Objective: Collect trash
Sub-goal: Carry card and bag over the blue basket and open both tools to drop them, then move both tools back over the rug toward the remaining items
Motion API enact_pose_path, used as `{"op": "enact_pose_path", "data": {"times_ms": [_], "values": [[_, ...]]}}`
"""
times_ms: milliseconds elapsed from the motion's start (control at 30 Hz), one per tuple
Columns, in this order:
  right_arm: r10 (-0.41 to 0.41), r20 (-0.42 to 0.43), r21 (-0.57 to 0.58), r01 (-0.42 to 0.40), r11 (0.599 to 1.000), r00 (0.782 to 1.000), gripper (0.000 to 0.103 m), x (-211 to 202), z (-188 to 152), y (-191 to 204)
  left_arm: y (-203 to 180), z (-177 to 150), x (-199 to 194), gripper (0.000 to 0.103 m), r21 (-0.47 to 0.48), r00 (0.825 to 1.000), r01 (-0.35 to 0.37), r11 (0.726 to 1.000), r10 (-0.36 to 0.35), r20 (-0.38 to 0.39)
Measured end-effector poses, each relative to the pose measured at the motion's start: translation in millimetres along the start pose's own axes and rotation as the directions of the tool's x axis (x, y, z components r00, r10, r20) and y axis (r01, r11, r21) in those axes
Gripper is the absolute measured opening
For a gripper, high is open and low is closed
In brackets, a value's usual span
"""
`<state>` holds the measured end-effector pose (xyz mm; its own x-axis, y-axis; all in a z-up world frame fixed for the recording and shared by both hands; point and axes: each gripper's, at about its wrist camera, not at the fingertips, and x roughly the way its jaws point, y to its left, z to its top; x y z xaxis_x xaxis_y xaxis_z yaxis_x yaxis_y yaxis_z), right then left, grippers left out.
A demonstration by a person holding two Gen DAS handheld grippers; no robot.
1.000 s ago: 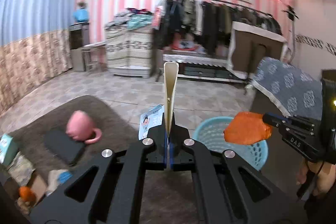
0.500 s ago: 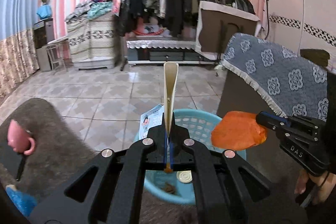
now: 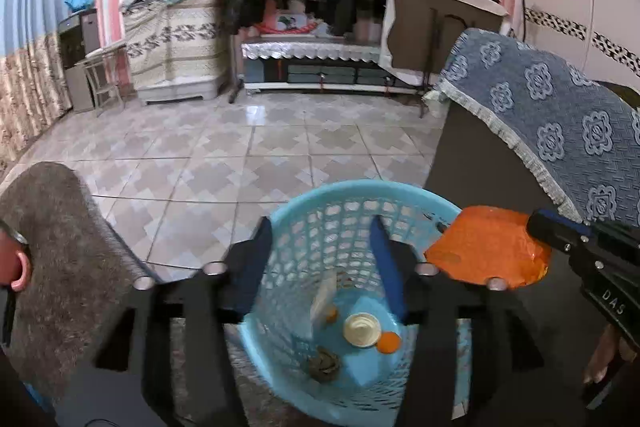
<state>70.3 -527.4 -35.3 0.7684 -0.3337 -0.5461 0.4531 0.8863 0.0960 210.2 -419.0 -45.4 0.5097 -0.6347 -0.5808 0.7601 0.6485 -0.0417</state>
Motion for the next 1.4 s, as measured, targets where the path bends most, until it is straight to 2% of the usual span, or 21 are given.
{"op": "enact_pose_path", "data": {"times_ms": [33,100,133,200,367,433,500,533,567,633,667,700,733,767,833,1033,1167,1400], "values": [[0.003,-0.004,0.0,-0.003,1.0,1.0,0.004,2,-1,1,1,-1,-2,0.057,0.009,1.0,-0.015,1.0,0.015,0.007],[0.007,-0.009,0.0,-0.007,1.0,1.0,0.004,5,-1,5,6,-1,-10,0.071,0.025,0.997,-0.077,0.997,0.076,0.027],[0.008,-0.012,-0.001,-0.008,1.0,1.0,0.004,8,-1,7,10,-1,-15,0.074,0.022,0.994,-0.101,0.995,0.1,0.043],[0.006,-0.017,-0.005,-0.006,1.0,1.0,0.004,12,0,13,20,-1,-29,0.087,0.003,0.988,-0.137,0.991,0.136,0.074],[-0.013,-0.019,-0.02,0.012,1.0,1.0,0.005,24,4,32,42,-4,-63,0.096,-0.032,0.958,-0.255,0.966,0.257,0.124],[-0.007,-0.033,-0.016,0.006,1.0,0.999,0.007,31,5,36,49,-5,-73,0.097,-0.048,0.951,-0.276,0.96,0.28,0.132],[0.012,-0.043,-0.004,-0.012,1.0,0.999,0.023,36,6,41,59,-7,-85,0.097,-0.072,0.94,-0.306,0.949,0.313,0.137],[0.013,-0.04,0.0,-0.013,1.0,0.999,0.046,36,6,43,63,-8,-91,0.097,-0.084,0.934,-0.32,0.944,0.329,0.14],[0.013,-0.033,0.001,-0.013,1.0,0.999,0.06,36,6,45,68,-9,-96,0.097,-0.096,0.929,-0.33,0.939,0.341,0.142],[0.012,-0.029,0.002,-0.012,1.0,1.0,0.061,36,6,48,76,-11,-107,0.097,-0.118,0.923,-0.344,0.932,0.358,0.142],[0.014,-0.032,0.003,-0.014,1.0,0.999,0.065,36,6,49,80,-14,-113,0.097,-0.132,0.92,-0.349,0.928,0.366,0.141],[0.015,-0.028,0.006,-0.015,1.0,0.999,0.07,34,6,50,83,-15,-119,0.097,-0.142,0.917,-0.355,0.924,0.374,0.141],[0.014,-0.02,0.009,-0.014,1.0,1.0,0.081,33,7,50,84,-17,-123,0.097,-0.147,0.914,-0.36,0.921,0.38,0.141],[0.013,-0.007,0.01,-0.013,1.0,1.0,0.087,29,6,50,86,-19,-129,0.097,-0.15,0.909,-0.372,0.916,0.392,0.144],[0.014,0.016,0.0,-0.014,1.0,1.0,0.092,21,8,55,87,-22,-140,0.097,-0.152,0.896,-0.395,0.906,0.417,0.151],[0.04,0.071,-0.043,-0.037,0.998,0.997,0.098,-6,15,76,94,-38,-171,0.098,-0.188,0.88,-0.422,0.887,0.45,0.15],[0.075,0.091,-0.062,-0.069,0.996,0.993,0.098,-24,14,93,97,-53,-196,0.098,-0.211,0.857,-0.456,0.865,0.49,0.157],[0.138,0.098,-0.091,-0.129,0.987,0.986,0.098,-45,2,121,115,-78,-233,0.098,-0.263,0.839,-0.481,0.837,0.526,0.141]]}}
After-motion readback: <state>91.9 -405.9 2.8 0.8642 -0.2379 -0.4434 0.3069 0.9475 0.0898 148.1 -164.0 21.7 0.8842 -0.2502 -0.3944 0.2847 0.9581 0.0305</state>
